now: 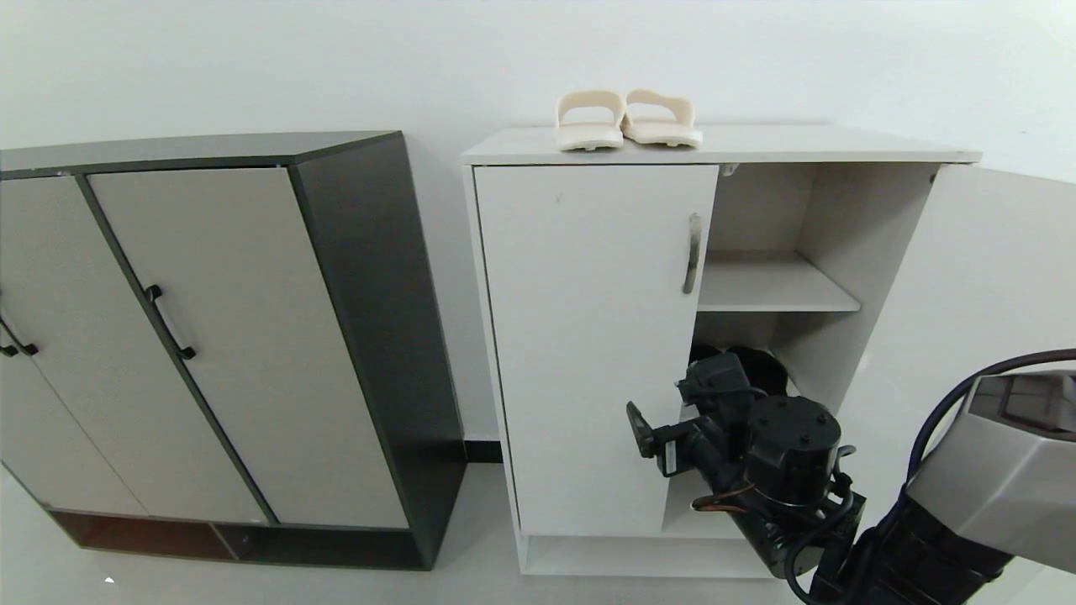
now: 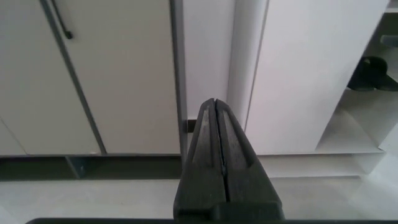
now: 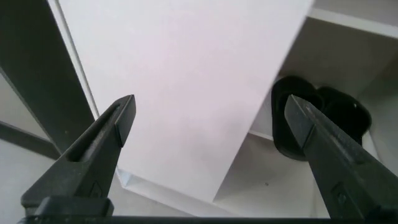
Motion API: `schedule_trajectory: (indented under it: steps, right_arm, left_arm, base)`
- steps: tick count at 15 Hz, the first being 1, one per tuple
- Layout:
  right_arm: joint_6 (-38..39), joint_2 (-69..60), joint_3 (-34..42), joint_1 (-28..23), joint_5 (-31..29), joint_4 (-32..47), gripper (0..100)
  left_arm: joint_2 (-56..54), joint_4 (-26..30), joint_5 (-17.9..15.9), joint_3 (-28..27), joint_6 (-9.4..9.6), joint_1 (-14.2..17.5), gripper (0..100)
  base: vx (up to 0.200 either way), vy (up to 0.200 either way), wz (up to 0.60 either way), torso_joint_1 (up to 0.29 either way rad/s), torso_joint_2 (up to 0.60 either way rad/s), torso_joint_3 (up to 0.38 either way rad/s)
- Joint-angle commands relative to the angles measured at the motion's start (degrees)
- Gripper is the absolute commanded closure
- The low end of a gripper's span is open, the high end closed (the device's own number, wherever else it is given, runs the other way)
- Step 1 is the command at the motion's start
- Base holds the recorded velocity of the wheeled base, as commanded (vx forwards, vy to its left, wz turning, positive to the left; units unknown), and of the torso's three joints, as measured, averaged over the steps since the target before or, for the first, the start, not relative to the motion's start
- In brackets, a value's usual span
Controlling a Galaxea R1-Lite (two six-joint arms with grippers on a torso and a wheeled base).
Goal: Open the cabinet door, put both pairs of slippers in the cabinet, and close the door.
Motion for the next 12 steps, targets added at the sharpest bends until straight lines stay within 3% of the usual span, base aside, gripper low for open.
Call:
schedule_trajectory:
  steps: [1, 8, 12]
  right_arm:
    - [-0.4, 0.3, 0.2, -0.3, 0.1, -0.2, 0]
    - [-0.5, 0.6, 0.2, -0.2, 0.1, -0.7, 0]
    - [-2.7, 2.7, 0.8, -0.3, 0.3, -5.8, 0]
  left_arm:
    - [0.0, -0.1, 0.0, 0.0, 0.09, 0.0, 100]
    - [0.0, -0.1, 0.0, 0.0, 0.09, 0.0, 100]
    - [0.0, -0.1, 0.0, 0.0, 0.09, 0.0, 100]
  base:
    - [0.000, 0.000, 0.00, 0.000, 0.00, 0.000]
    - [0.000, 0.000, 0.00, 0.000, 0.00, 0.000]
    - [0.000, 0.000, 0.00, 0.000, 0.00, 0.000]
